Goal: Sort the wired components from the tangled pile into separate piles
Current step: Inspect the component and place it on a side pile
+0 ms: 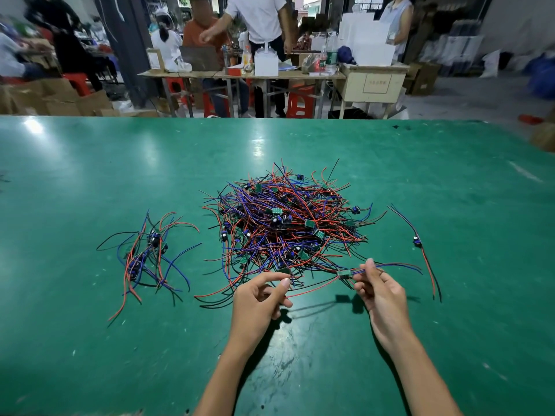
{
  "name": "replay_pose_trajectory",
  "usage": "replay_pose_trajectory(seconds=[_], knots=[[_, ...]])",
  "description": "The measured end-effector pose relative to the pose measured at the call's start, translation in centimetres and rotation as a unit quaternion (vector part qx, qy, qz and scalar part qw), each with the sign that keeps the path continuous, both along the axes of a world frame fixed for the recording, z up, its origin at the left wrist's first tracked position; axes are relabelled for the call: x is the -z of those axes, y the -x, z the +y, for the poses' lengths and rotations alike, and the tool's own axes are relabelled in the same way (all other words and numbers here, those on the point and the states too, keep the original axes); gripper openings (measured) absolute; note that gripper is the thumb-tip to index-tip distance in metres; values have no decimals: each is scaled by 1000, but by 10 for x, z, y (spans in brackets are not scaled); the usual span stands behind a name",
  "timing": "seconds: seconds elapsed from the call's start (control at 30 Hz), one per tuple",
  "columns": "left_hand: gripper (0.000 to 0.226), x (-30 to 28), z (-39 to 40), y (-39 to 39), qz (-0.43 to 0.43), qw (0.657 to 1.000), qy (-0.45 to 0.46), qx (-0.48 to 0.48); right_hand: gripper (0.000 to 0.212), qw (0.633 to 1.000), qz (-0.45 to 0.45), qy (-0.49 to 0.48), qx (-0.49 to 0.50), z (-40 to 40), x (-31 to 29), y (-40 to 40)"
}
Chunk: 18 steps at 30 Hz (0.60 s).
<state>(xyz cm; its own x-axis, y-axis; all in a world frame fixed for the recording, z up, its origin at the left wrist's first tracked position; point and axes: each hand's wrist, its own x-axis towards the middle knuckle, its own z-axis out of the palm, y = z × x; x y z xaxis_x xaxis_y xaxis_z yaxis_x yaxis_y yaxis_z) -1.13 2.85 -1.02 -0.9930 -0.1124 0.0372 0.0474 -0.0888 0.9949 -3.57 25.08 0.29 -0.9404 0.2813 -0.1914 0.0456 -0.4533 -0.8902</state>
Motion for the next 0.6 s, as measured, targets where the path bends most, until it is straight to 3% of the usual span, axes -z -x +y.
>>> replay_pose_trajectory(seconds=[0.6], knots=[[9, 2, -2, 0, 14, 999, 30, -20, 16, 1000, 17, 3, -12, 3, 3, -2]])
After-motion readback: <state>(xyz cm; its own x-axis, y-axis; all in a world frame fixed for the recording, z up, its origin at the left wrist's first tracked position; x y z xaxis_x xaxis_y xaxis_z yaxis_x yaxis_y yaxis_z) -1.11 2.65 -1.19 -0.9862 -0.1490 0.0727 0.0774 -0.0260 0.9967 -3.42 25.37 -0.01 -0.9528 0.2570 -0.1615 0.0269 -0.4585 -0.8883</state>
